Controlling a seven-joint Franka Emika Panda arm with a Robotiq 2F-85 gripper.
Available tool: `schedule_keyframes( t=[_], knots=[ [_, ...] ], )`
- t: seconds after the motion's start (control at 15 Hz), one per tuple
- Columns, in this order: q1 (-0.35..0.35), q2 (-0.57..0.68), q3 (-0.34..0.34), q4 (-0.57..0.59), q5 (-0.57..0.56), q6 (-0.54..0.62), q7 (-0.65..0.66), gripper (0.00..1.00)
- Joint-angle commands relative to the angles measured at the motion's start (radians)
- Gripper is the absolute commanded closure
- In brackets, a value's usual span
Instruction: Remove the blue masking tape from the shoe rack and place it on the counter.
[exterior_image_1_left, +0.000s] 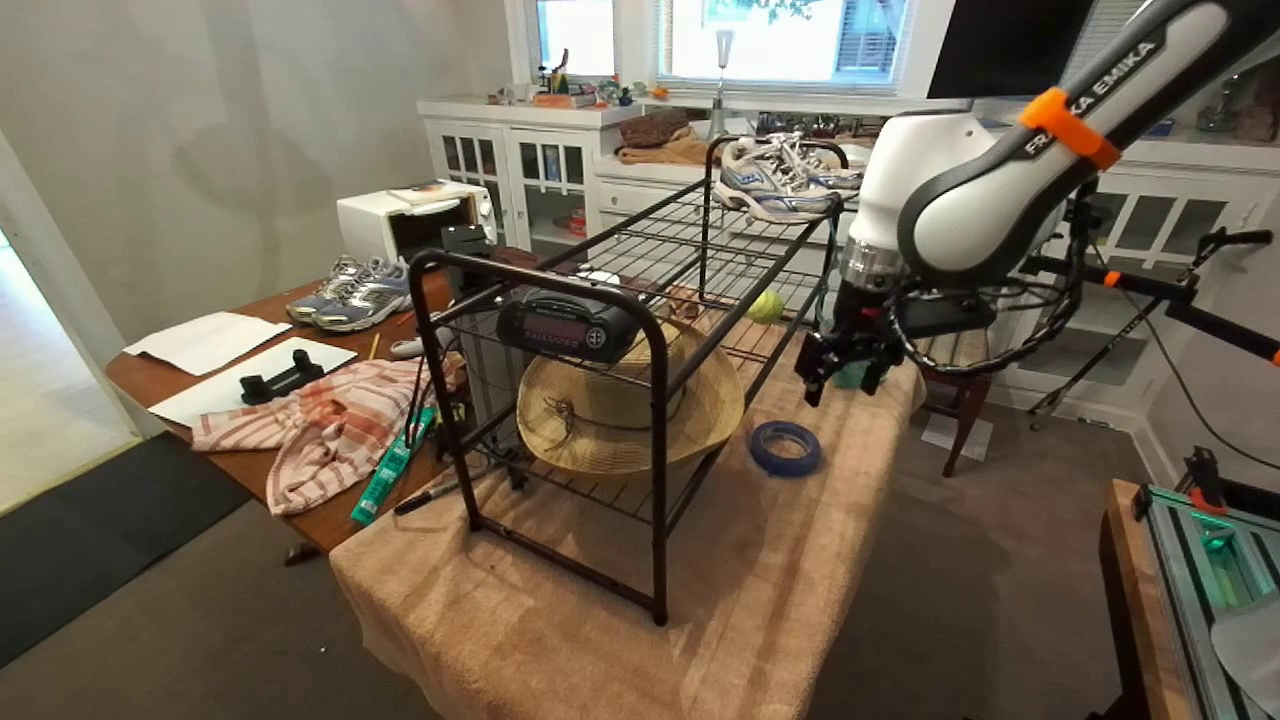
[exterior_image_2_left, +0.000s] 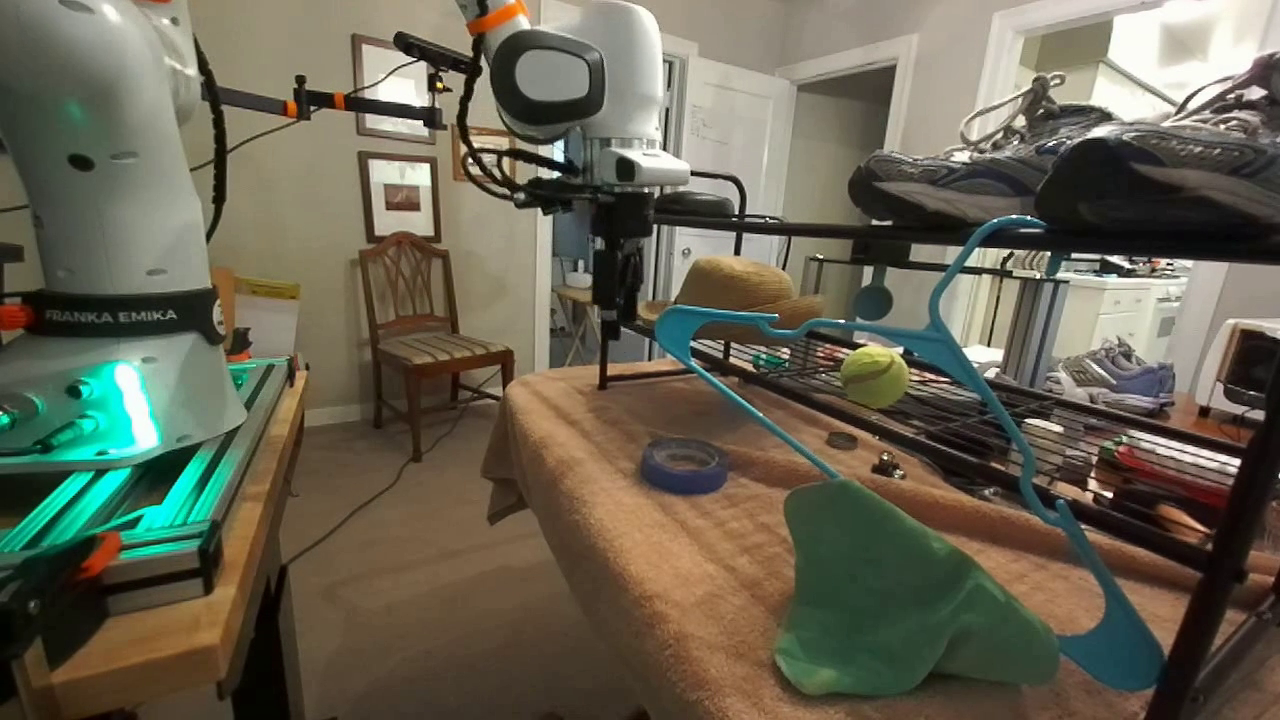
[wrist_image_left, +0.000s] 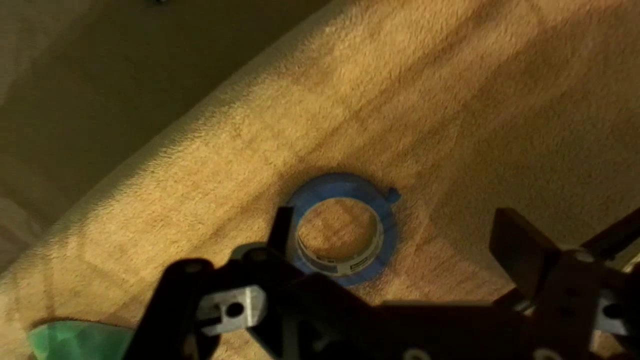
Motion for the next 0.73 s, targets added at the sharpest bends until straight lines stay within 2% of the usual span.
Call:
schedule_keyframes(
  t=[0.0, 0.33, 0.4, 0.53, 0.67],
  knots=[
    [-0.048, -0.188, 0.055, -0.001, -0.090, -0.264, -0.079, 0.00],
    [-0.065, -0.297, 0.138, 0.196, -0.217, -0.622, -0.203, 0.00],
    [-0.074, -0.278, 0.130, 0.130, -0.166, -0.521, -0.161, 0.00],
    [-0.071, -0.308, 0.146, 0.186, -0.187, -0.597, -0.184, 0.00],
    [-0.071, -0.310, 0.148, 0.195, -0.193, -0.604, -0.191, 0.00]
  ],
)
